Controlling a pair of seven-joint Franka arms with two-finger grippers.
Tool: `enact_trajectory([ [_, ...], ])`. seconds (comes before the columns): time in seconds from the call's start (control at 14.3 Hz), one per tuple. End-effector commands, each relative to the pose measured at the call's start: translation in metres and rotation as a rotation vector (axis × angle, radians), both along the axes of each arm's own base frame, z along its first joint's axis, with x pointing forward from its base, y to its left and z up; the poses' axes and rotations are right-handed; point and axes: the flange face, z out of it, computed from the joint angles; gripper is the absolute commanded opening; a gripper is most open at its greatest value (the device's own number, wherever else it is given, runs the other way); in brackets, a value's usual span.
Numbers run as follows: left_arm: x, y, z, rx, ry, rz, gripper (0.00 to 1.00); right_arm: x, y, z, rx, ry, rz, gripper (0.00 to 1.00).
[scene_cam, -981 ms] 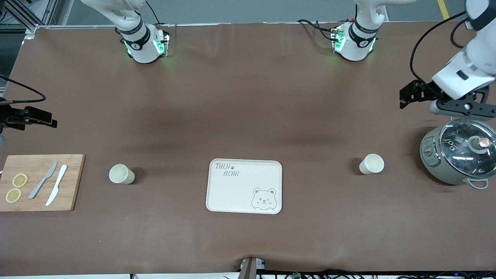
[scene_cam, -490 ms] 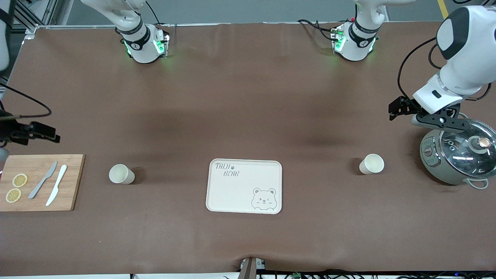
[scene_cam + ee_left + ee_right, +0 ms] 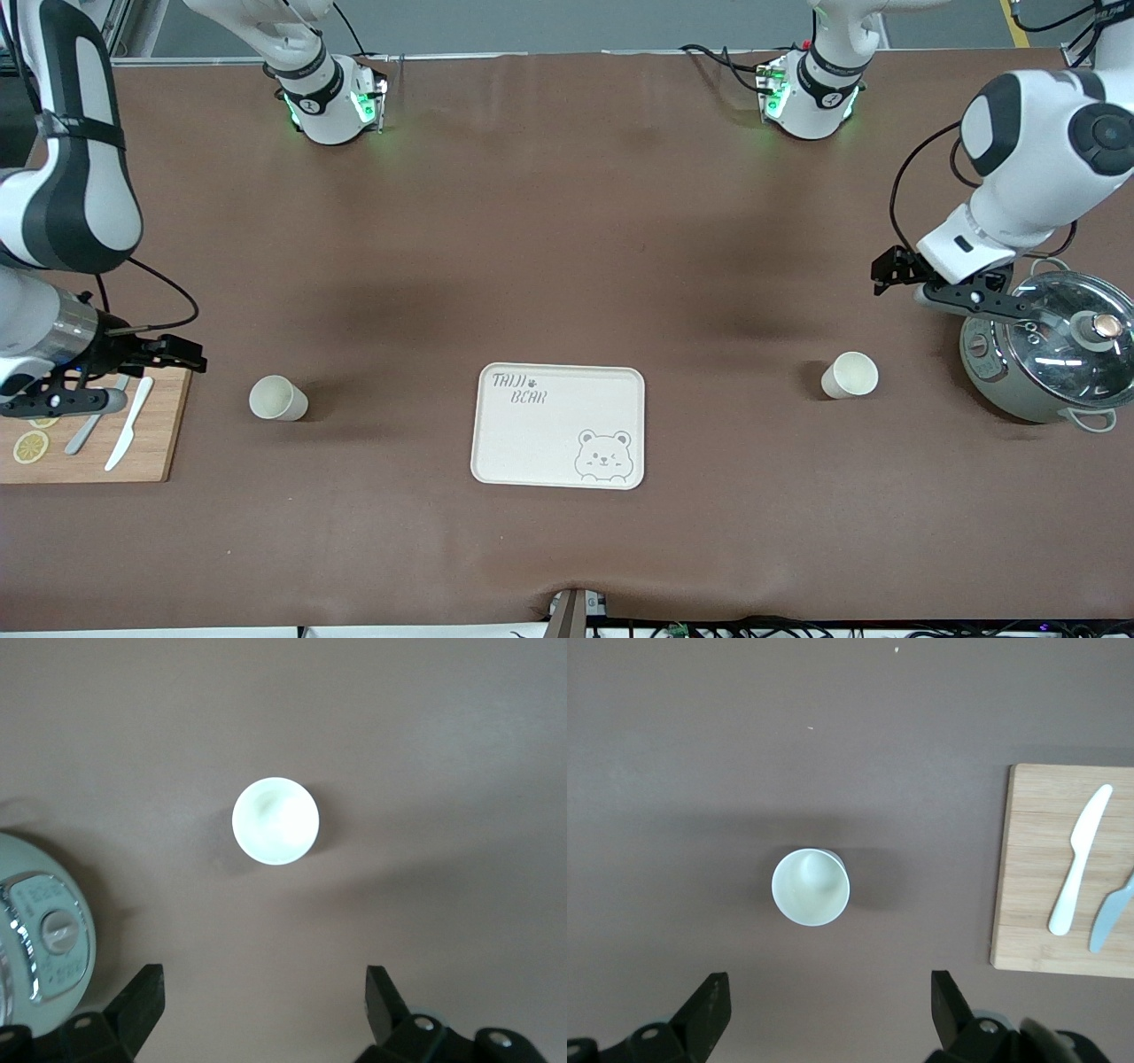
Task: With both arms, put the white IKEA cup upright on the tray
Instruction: 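Lower both grippers around the white paper cups beside them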
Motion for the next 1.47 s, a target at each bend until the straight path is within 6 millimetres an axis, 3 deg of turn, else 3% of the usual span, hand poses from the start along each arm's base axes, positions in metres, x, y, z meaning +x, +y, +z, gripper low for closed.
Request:
enact_trajectory([
  [0.0,0.009,0.011,-0.037,-0.006,-0.027,-0.022,1.00,0.003,0.006,-0.019,-0.008,-0.004,0.003,1.00],
  [0.28,0.025,0.015,-0.089,-0.009,-0.052,-0.030,1.00,0.002,0.006,-0.066,-0.014,-0.061,0.008,1.00],
  [0.63,0.036,0.018,-0.136,-0.015,-0.083,-0.024,1.00,0.006,0.005,-0.091,-0.019,-0.097,0.048,1.00],
  [0.98,0.044,0.031,-0.145,-0.011,-0.091,-0.036,1.00,0.009,-0.013,-0.111,-0.025,-0.115,0.093,1.00],
  [1.4,0.058,0.031,-0.151,-0.012,-0.097,-0.037,1.00,0.015,-0.012,-0.137,-0.025,-0.141,0.093,1.00],
])
